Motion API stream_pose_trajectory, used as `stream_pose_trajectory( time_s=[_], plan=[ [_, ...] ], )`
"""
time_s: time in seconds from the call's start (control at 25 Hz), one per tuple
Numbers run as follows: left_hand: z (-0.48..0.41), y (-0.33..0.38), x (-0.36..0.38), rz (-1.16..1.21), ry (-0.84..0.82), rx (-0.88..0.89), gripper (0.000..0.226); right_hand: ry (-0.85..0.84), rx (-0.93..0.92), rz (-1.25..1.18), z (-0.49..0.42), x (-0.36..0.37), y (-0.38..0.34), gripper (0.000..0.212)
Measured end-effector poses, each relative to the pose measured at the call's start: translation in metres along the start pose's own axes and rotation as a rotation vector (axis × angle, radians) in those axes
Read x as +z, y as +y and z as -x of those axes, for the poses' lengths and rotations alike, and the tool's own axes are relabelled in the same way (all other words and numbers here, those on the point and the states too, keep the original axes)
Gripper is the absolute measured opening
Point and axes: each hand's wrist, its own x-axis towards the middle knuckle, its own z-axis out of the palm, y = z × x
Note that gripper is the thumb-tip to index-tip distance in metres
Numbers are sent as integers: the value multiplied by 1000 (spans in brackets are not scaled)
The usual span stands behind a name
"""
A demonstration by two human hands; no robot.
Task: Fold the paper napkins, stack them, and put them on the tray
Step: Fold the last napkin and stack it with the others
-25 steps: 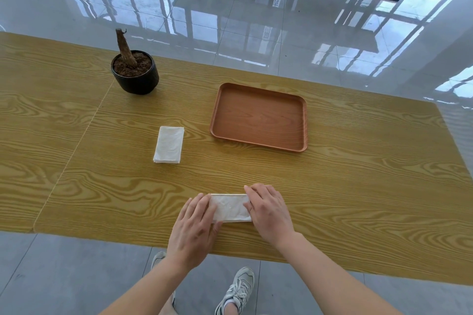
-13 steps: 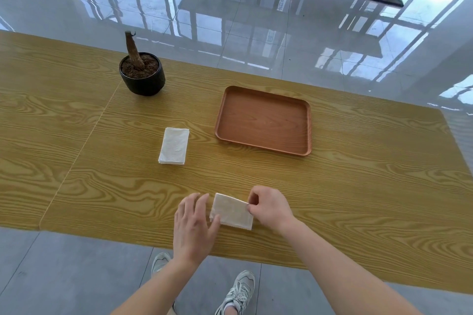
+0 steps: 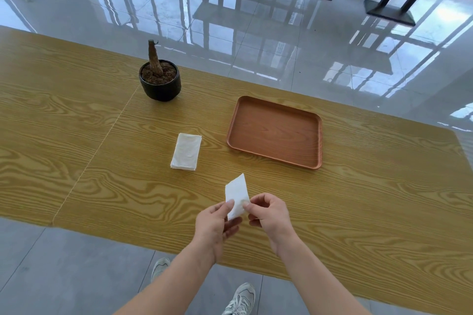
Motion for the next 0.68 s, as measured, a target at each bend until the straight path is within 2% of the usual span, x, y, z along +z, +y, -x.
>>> stream_pose_trajectory(
  time_s=[0.12,0.32,0.44,0.68],
  plan=[
    [0,11,-13,-109,75,178,26,-9,14,-35,-1,12,-2,12],
    [-3,33,-40,-273,105,403,26,-87,79,-73,-15,40,-12,9],
    [-12,56,-51,-341,144,481,25,-63,26,59,-32,65,-23,5],
    [-46,117,-63,-430,226,583,17,-14,-56,193,-72,115,-49,10]
  ],
)
